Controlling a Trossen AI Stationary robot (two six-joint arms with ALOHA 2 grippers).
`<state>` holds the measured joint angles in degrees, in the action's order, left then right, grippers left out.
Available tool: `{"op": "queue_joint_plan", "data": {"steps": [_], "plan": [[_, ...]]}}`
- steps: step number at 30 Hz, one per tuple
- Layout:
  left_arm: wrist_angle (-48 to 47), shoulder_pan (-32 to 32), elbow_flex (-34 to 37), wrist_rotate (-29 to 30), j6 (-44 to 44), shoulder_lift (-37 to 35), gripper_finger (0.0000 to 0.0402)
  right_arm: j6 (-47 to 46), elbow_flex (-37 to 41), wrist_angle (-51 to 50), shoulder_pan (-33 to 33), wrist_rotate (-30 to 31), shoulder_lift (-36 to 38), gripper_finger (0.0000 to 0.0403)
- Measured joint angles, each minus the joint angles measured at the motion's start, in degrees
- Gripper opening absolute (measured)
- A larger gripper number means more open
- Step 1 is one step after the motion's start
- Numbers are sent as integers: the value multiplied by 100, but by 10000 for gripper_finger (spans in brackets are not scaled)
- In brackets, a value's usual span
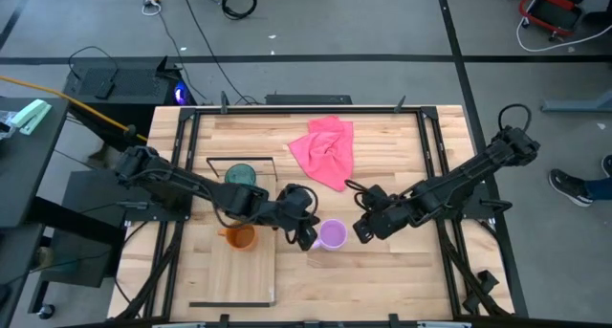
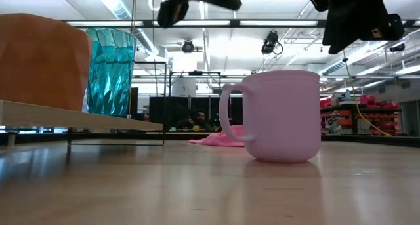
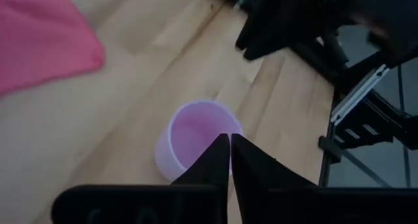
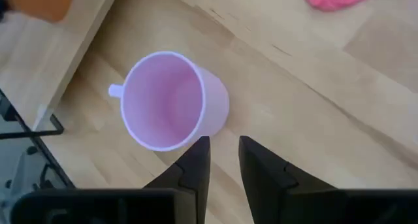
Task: Stack small to large cups/mugs on shelf
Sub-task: Put the purple cup on the shelf
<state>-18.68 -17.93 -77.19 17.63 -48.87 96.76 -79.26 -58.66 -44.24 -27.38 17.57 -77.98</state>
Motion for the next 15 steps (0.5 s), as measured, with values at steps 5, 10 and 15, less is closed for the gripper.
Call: {"op": "queue_joint_plan", "data": {"steps": [5,10,15], "plan": [[40,76,6,-289,-264,174,28,363,-2,-225,161,-25,-93,89],[83,142,15,-414,-458,283,23,471,-2,-649,362,-27,-152,89],[74,209,11,-490,-689,464,28,726,-2,-701,567,-72,-234,89]]}}
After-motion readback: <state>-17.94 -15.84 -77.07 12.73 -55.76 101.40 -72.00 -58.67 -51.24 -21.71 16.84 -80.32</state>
